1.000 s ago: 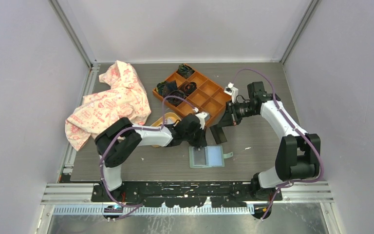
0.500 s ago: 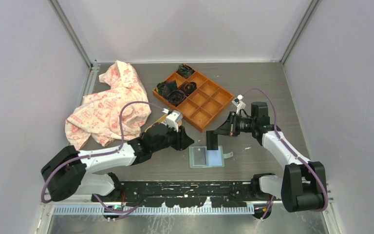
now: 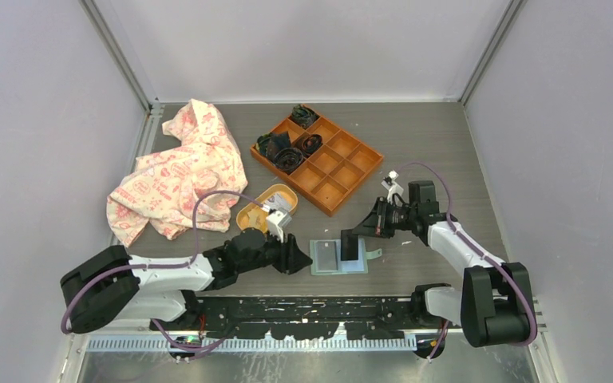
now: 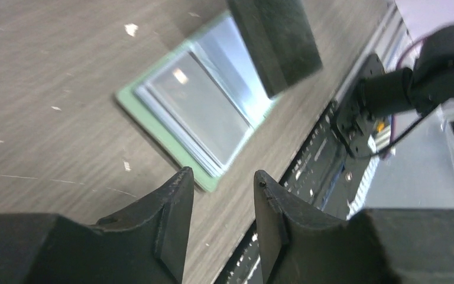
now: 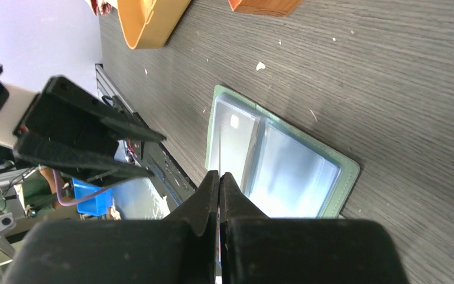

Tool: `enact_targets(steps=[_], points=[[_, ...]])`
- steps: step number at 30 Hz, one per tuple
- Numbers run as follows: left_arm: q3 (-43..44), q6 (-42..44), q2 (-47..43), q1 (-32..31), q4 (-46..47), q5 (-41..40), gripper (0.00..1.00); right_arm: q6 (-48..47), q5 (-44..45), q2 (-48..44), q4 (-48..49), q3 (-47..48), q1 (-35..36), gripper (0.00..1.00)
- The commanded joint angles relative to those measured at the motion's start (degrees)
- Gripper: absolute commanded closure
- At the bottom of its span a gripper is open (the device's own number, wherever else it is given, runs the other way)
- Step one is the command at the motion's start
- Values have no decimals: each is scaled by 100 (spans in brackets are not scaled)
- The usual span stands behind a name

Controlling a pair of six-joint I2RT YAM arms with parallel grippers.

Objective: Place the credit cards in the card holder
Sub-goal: Insert the credit card into the card slot.

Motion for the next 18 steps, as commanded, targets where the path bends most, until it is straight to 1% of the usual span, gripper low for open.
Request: enact_targets(steps=[1,2,4,7,10,13,18], points=[[-12,431,-25,-637,418,-658,56,185,-129,98,433,-104,12,99],[17,679,-63,-780,288,-866,56,243,-121,112,556,-158,12,99],[23,1087,-101,-926,216,-1005,56,444,-135,105,984,-371,8,99],[-119,1172,-24,-943,469,-1131,55,660,-113,173,1644,-620,14,99],[-252,711,123,-945,710,-1398,55,741,-103,275,1933,-751,15,99],[-391,203,271,-937,1008,-1494,55,801,-48,316,2217,-892,17,99],[-296,-577,643,-950,1127,-1558,55,793,121,404,2303,-935,29,99]])
